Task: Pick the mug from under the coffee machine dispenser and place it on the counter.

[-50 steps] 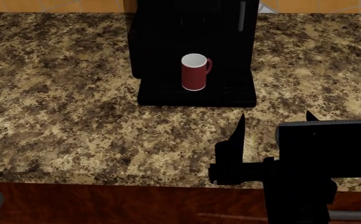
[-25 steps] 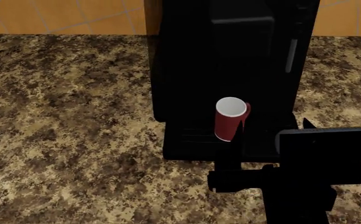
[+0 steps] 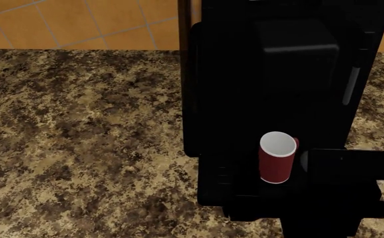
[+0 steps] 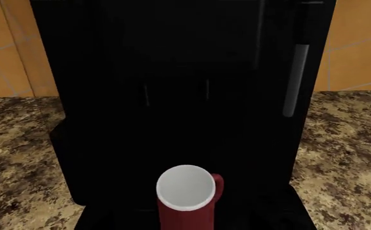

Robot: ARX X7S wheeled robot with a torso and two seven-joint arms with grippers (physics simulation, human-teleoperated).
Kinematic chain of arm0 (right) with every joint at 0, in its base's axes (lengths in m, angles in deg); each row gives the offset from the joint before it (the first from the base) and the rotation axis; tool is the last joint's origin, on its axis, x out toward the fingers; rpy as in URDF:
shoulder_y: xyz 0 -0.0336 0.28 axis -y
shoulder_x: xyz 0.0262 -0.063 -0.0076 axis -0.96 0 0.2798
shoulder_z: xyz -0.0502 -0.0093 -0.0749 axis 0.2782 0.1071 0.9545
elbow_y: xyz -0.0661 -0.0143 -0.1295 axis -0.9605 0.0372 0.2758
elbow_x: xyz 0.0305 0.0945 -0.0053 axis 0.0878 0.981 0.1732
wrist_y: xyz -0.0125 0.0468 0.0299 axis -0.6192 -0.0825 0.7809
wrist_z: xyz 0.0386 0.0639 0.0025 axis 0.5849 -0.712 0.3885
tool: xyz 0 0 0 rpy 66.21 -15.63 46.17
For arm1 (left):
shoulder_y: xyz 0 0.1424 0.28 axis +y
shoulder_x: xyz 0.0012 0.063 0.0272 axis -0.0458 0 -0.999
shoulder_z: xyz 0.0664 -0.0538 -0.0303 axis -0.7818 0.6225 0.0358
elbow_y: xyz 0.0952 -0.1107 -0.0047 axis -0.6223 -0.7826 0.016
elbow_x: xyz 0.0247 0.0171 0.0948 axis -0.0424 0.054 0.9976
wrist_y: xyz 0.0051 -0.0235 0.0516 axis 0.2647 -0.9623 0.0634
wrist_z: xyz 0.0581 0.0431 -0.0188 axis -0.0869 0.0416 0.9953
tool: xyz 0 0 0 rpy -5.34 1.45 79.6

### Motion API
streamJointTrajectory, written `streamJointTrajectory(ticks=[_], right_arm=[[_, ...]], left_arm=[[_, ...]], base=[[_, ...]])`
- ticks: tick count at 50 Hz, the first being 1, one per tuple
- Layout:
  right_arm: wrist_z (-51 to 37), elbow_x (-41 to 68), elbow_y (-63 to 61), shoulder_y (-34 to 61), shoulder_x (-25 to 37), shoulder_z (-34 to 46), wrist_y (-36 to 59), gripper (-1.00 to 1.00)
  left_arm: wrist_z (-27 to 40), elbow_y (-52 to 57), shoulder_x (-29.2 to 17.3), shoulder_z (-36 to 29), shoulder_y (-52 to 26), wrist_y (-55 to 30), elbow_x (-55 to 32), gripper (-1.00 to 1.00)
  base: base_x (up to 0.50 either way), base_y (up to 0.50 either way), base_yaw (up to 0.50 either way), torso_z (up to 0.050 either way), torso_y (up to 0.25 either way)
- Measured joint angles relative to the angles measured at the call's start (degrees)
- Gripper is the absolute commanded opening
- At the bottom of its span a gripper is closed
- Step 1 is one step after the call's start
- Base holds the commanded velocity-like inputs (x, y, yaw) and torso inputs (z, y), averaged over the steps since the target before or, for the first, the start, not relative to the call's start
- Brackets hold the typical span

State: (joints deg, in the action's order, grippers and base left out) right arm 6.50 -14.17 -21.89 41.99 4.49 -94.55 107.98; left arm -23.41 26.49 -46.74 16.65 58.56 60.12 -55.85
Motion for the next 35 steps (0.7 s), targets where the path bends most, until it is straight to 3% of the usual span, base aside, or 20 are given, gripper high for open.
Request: streamJointTrajectory(ticks=[8,19,26,35], right_arm=[[-11.8,17.6,1.5,1.9,3.1,-4.5,9.5,1.0],[-29.5,40.3,8.2,7.1,9.4,-5.0,14.3,1.0],[-32.7,44.8,13.2,12.3,12.5,0.3,13.9,1.0],[-30.2,43.3,18.4,15.7,15.4,7.1,9.4,1.0]], left_arm=[[0.3,0.1,-0.3,-0.2,0.1,-0.1,-0.2,1.0],[0.8,0.2,-0.7,-0.5,0.2,-0.1,-0.5,1.0],[1.0,0.4,-0.9,-0.7,0.3,-0.2,-0.8,1.0],[1.4,0.4,-1.2,-0.9,0.4,-0.2,-1.0,1.0]], base=[[0.0,0.0,0.0,0.0,0.0],[0.0,0.0,0.0,0.0,0.0],[0.0,0.0,0.0,0.0,0.0],[0.0,0.0,0.0,0.0,0.0]])
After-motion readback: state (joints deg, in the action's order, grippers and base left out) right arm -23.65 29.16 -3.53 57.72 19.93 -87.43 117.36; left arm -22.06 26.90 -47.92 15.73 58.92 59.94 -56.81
